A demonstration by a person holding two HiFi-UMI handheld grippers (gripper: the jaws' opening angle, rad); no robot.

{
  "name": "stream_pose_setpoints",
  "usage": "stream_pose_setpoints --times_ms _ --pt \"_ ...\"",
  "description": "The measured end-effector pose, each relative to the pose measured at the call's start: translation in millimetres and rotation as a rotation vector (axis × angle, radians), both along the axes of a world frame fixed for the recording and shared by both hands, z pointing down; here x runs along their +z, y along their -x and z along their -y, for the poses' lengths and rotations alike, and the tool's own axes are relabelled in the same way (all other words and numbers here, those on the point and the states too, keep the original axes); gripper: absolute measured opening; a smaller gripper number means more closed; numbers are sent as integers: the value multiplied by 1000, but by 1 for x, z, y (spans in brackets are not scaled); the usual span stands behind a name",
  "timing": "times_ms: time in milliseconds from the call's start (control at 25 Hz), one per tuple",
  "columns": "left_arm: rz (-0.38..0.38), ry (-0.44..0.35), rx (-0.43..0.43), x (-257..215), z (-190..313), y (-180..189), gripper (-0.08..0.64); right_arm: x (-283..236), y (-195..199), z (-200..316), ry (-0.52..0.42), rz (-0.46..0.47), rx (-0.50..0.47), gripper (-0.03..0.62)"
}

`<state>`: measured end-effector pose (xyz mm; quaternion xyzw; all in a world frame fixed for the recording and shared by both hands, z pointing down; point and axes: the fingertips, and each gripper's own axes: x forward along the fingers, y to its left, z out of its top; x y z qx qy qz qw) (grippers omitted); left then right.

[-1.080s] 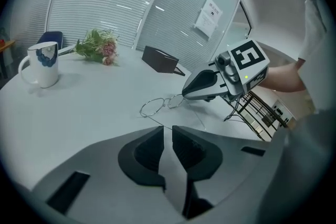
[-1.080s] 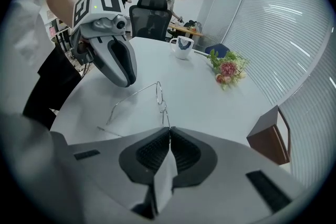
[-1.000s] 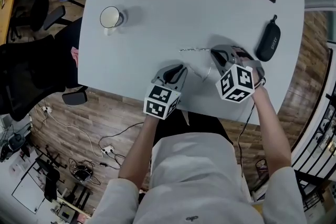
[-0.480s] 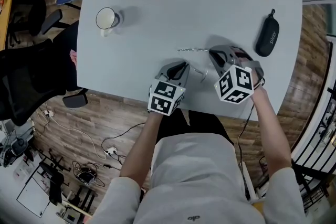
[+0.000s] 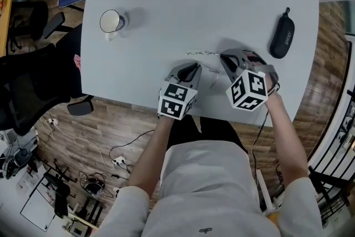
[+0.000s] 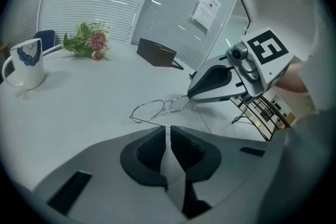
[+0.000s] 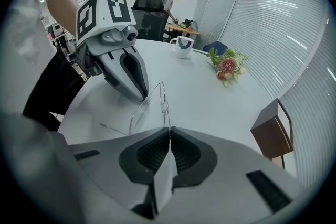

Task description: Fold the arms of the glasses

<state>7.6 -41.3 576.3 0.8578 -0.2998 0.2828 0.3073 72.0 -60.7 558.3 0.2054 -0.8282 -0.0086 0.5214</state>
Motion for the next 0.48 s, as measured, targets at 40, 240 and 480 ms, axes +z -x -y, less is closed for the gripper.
stream_pose_setpoints --times_ms 40,240,480 --pt "1 2 -2 1 1 -1 43 1 1 0 2 1 -1 15" --pt "-2 5 -12 2 7 -6 43 2 2 -2 7 0 -8 15" --pt "-7 9 -31 1 12 -7 43 1 4 -1 11 0 -7 15"
